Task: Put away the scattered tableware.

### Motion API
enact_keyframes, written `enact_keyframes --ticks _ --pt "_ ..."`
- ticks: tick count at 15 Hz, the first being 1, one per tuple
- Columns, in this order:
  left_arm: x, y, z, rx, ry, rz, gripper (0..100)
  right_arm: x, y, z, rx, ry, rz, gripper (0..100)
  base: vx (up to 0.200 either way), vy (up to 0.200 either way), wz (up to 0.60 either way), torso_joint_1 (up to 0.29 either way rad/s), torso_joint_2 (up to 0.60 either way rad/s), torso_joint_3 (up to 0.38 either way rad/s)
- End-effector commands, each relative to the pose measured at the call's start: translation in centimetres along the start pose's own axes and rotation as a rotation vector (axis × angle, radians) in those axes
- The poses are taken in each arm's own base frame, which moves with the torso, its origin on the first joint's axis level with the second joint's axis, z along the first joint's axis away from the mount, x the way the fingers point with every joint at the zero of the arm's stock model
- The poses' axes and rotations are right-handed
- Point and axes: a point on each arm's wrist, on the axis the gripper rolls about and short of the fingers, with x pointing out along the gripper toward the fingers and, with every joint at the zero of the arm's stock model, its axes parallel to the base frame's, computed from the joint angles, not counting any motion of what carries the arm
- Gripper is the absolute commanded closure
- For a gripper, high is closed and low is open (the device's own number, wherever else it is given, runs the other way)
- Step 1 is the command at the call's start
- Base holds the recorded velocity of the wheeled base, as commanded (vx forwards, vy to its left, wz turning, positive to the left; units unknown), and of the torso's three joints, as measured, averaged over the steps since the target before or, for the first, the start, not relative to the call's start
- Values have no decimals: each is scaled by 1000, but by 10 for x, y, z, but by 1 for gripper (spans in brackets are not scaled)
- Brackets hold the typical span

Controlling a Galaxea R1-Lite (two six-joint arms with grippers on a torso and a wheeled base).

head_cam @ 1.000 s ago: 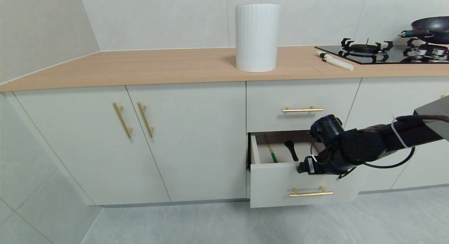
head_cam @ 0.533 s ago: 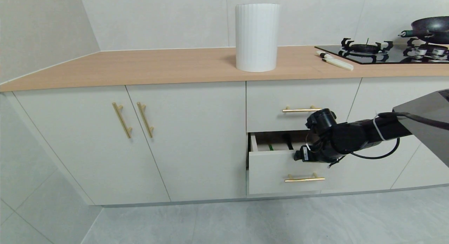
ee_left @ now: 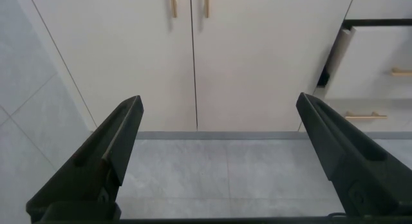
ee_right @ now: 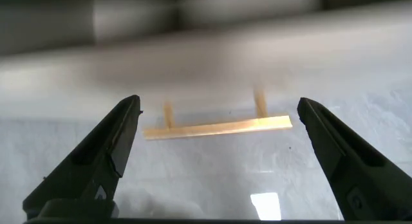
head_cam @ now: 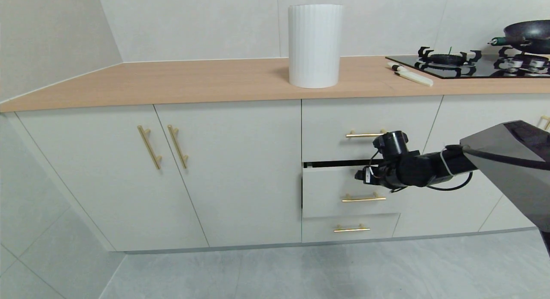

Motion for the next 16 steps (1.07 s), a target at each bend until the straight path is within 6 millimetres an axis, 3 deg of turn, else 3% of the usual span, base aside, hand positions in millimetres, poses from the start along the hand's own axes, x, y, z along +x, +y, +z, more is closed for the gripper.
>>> enact_keyframes --ticks 1,13,16 --pt "0 0 0 0 0 1 0 14 -1 -8 5 -7 -1 0 0 0 0 0 0 0" --pt "0 0 0 0 0 1 0 46 5 1 103 -254 -61 0 0 0 0 0 0 0" --pt "0 0 0 0 0 1 0 44 5 4 119 -266 -62 0 0 0 0 0 0 0"
